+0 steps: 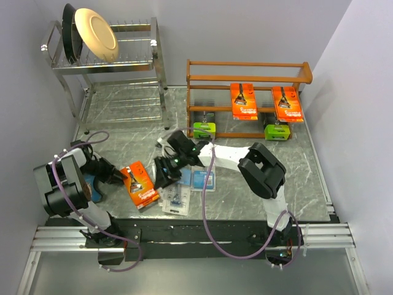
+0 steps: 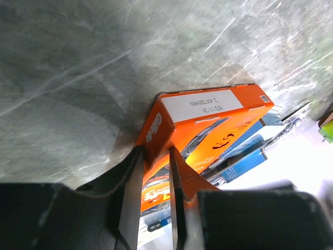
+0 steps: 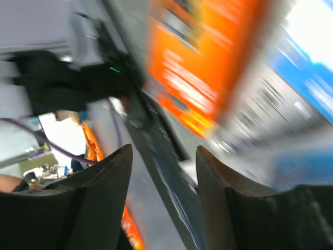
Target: Place and organize the shaving razors onto the shelf
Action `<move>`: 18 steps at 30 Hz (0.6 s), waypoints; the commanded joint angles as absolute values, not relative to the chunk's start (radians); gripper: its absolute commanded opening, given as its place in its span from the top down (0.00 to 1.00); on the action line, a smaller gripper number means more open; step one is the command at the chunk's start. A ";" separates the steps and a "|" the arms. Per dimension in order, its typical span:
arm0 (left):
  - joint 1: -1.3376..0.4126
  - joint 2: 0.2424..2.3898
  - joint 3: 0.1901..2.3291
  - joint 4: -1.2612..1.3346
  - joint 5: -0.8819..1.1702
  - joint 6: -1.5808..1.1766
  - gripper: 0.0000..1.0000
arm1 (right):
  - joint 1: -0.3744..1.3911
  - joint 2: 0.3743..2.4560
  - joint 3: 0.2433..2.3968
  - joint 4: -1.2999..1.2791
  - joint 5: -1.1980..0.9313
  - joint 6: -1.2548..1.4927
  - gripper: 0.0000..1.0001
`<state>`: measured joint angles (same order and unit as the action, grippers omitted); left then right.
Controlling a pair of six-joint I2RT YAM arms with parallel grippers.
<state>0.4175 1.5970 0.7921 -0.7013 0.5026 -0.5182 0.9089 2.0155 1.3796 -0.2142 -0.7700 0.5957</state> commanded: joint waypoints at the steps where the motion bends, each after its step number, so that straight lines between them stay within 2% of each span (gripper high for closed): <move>1: 0.407 1.598 0.744 -0.589 0.448 -0.534 0.98 | 0.896 1.956 1.273 -0.268 -0.759 0.635 0.44; 9: 0.408 1.569 0.736 -0.584 0.451 -0.541 0.91 | 0.905 2.042 1.264 -0.198 -0.801 0.727 0.47; 15: 0.407 1.539 0.718 -0.580 0.462 -0.552 0.90 | 0.907 2.092 1.259 -0.149 -0.810 0.795 0.49; 18: 0.408 1.520 0.706 -0.581 0.465 -0.561 0.90 | 0.908 2.109 1.296 -0.184 -0.763 0.793 0.55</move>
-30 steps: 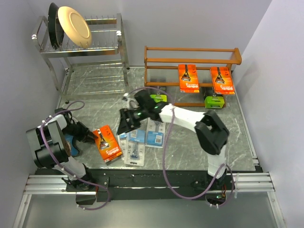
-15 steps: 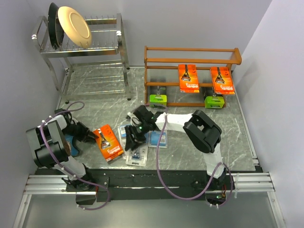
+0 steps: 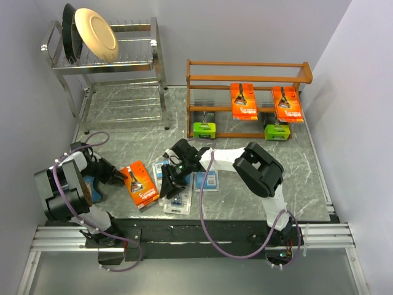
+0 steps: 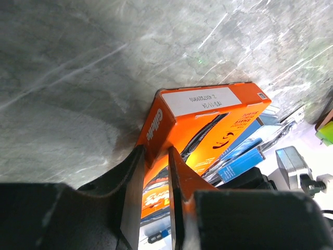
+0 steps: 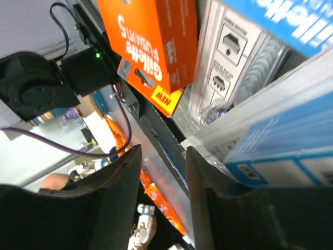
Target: Place and organize the shaving razors onto the shelf
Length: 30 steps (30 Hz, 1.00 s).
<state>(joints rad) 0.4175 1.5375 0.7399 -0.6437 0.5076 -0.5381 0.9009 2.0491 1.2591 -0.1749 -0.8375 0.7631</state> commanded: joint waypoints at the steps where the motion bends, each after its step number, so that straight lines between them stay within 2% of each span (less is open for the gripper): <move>1: 0.408 1.519 0.704 -0.581 0.465 -0.563 0.90 | 0.911 2.109 1.314 -0.216 -0.731 0.781 0.55; 3: 0.407 1.513 0.701 -0.581 0.462 -0.565 0.90 | 0.916 2.106 1.353 -0.311 -0.663 0.752 0.53; 13: 0.407 1.499 0.695 -0.580 0.463 -0.574 0.90 | 0.930 2.140 1.347 -0.440 -0.546 0.799 0.54; 21: 0.407 1.457 0.672 -0.572 0.459 -0.572 0.90 | 0.923 2.166 1.316 -0.223 -0.669 0.925 0.55; 30: 0.407 1.459 0.667 -0.566 0.454 -0.575 0.90 | 0.917 2.209 1.377 -0.167 -0.687 0.968 0.57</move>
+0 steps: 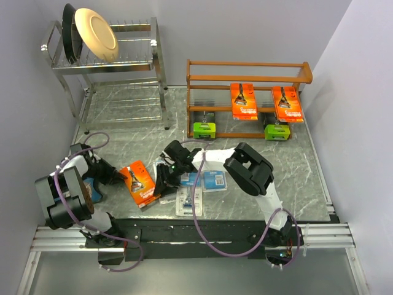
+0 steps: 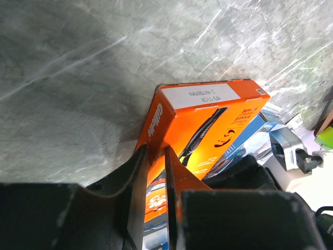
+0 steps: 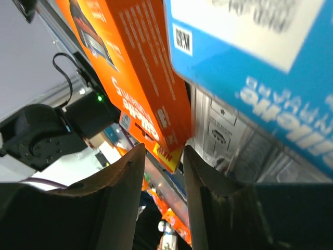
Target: Place and organize the shaving razors onto the shelf
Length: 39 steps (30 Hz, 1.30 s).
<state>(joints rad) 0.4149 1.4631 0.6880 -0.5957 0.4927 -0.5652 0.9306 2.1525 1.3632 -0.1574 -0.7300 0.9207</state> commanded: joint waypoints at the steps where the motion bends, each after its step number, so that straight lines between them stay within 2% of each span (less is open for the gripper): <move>1: 0.408 1.459 0.669 -0.565 0.454 -0.575 0.90 | 0.916 2.212 1.378 -0.163 -0.692 0.969 0.58; 6: 0.407 1.462 0.670 -0.566 0.448 -0.577 0.89 | 0.913 2.212 1.365 -0.161 -0.699 0.976 0.77; 7: 0.408 1.460 0.670 -0.566 0.443 -0.583 0.84 | 0.911 2.209 1.361 -0.155 -0.699 0.979 0.81; 9: 0.407 1.453 0.673 -0.565 0.451 -0.595 0.63 | 0.897 2.198 1.348 -0.126 -0.712 0.986 0.90; 10: 0.407 1.437 0.678 -0.565 0.457 -0.604 0.44 | 0.891 2.194 1.342 -0.114 -0.718 0.988 0.98; 11: 0.408 1.428 0.686 -0.580 0.463 -0.606 0.37 | 0.884 2.172 1.330 -0.085 -0.724 0.997 1.00; 13: 0.407 1.396 0.709 -0.594 0.529 -0.606 0.15 | 0.850 2.146 1.316 -0.048 -0.741 1.014 1.00; 16: 0.408 1.344 0.703 -0.633 0.628 -0.626 0.02 | 0.802 2.100 1.287 0.079 -0.787 1.067 1.00; 24: 0.355 1.249 0.497 -0.500 0.775 -0.725 0.06 | 0.768 2.118 1.325 0.253 -0.836 1.213 1.00; 33: 0.325 1.359 0.466 -0.190 0.864 -0.842 0.21 | 0.815 2.132 1.390 0.241 -0.830 1.233 1.00; 36: 0.327 1.379 0.443 -0.091 0.891 -0.892 0.33 | 0.813 2.131 1.394 0.190 -0.818 1.204 1.00; 38: 0.324 1.391 0.443 -0.072 0.905 -0.900 0.47 | 0.811 2.129 1.388 0.181 -0.812 1.200 1.00; 39: 0.324 1.393 0.448 -0.065 0.916 -0.897 0.58 | 0.811 2.131 1.387 0.181 -0.807 1.200 1.00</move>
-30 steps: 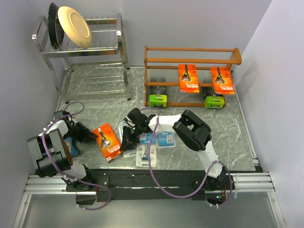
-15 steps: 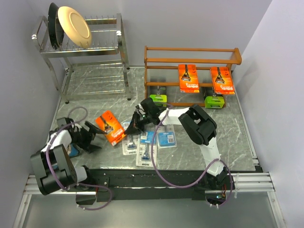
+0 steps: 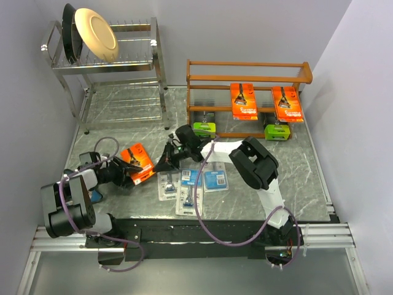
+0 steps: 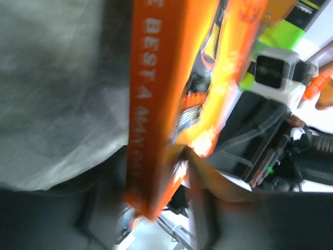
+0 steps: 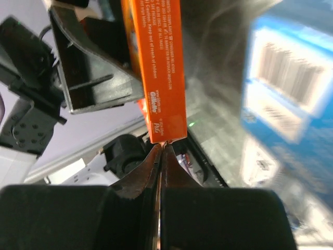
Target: Place and organize the shaving razors onto the shelf
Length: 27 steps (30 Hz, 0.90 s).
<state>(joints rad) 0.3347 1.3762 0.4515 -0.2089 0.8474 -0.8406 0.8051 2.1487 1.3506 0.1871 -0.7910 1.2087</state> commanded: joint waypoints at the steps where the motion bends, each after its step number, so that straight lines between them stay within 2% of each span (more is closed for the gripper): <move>1: 0.325 1.394 0.452 -0.069 0.931 -0.894 0.63 | 0.813 2.134 1.385 0.173 -0.802 1.198 1.00; 2: 0.325 1.394 0.463 -0.068 0.942 -0.890 0.67 | 0.813 2.138 1.388 0.172 -0.801 1.198 0.99; 3: 0.324 1.393 0.465 -0.063 0.954 -0.882 0.75 | 0.813 2.141 1.390 0.170 -0.798 1.198 0.90; 4: 0.325 1.391 0.466 -0.061 0.969 -0.876 0.77 | 0.811 2.148 1.396 0.163 -0.799 1.195 0.65; 6: 0.327 1.388 0.456 -0.034 0.983 -0.876 0.82 | 0.808 2.148 1.394 0.175 -0.801 1.200 0.49; 9: 0.330 1.384 0.414 0.039 1.029 -0.900 0.83 | 0.805 2.146 1.385 0.209 -0.810 1.216 0.38; 13: 0.331 1.378 0.384 0.139 1.078 -0.913 0.85 | 0.804 2.146 1.379 0.262 -0.824 1.236 0.35; 22: 0.330 1.379 0.386 0.209 1.167 -0.957 0.87 | 0.782 2.135 1.388 0.267 -0.834 1.207 0.37; 26: 0.322 1.379 0.457 0.056 1.222 -0.777 0.85 | 0.692 2.034 1.377 0.183 -0.923 1.016 0.37; 27: 0.315 1.374 0.472 0.019 1.242 -0.731 0.86 | 0.646 1.989 1.390 0.031 -0.949 0.880 0.37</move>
